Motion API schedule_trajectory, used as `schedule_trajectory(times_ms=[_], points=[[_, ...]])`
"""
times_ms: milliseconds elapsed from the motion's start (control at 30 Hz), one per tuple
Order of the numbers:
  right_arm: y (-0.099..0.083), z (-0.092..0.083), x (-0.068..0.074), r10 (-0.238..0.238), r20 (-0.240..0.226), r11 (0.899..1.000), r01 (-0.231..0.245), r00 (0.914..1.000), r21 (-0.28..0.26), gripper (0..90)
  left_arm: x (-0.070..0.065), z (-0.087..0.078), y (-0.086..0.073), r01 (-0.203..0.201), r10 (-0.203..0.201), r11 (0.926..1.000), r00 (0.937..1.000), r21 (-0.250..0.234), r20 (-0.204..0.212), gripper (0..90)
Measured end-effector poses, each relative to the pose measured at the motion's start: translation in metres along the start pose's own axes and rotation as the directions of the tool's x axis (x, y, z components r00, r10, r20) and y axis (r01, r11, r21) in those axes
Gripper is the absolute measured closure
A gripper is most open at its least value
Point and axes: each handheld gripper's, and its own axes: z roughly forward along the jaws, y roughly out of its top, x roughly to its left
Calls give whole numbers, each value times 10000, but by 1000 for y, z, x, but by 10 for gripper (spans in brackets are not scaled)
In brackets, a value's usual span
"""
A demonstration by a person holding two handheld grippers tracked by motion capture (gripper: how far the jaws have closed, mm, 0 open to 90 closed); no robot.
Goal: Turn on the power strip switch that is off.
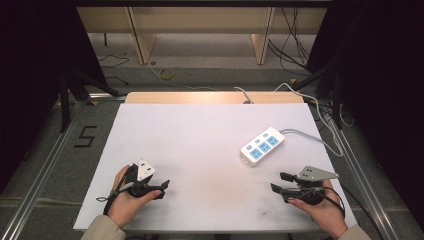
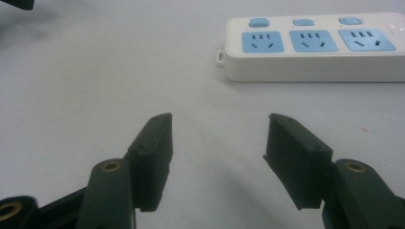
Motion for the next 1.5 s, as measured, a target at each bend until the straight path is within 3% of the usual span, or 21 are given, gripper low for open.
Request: schedule_trajectory(times_ms=[233, 367, 533, 567, 600, 667, 1500], points=[[1, -3, 1, -176, 138, 9998, 174, 9998, 114, 514, -1, 3, -1, -68, 68, 10000, 10000, 49, 0, 172], [3, -3, 3, -326, 183, 9988, 319, 9993, 365, 603, -1, 3, -1, -150, 150, 9999, 9999, 74, -5, 172], [6, -4, 3, -345, 123, 9982, 338, 9993, 498, 719, 0, 4, -1, -114, 114, 9999, 9999, 38, -97, 173], [7, -4, 3, -607, 269, 9954, 585, 9978, 758, 799, 0, 4, -1, -121, 121, 9999, 9999, 47, -101, 173], [7, -4, 3, -607, 269, 9954, 585, 9978, 758, 799, 0, 4, -1, -123, 124, 9999, 9999, 60, -107, 173], [8, -5, 3, -733, 366, 9936, 698, 9966, 893, 899, 0, 4, -1, -163, 164, 9998, 9998, 83, -137, 173], [27, -3, 1, -393, 465, 9889, 322, 9981, 1448, 900, 0, 4, -1, -99, 99, 9999, 9995, 27, -303, 173]])
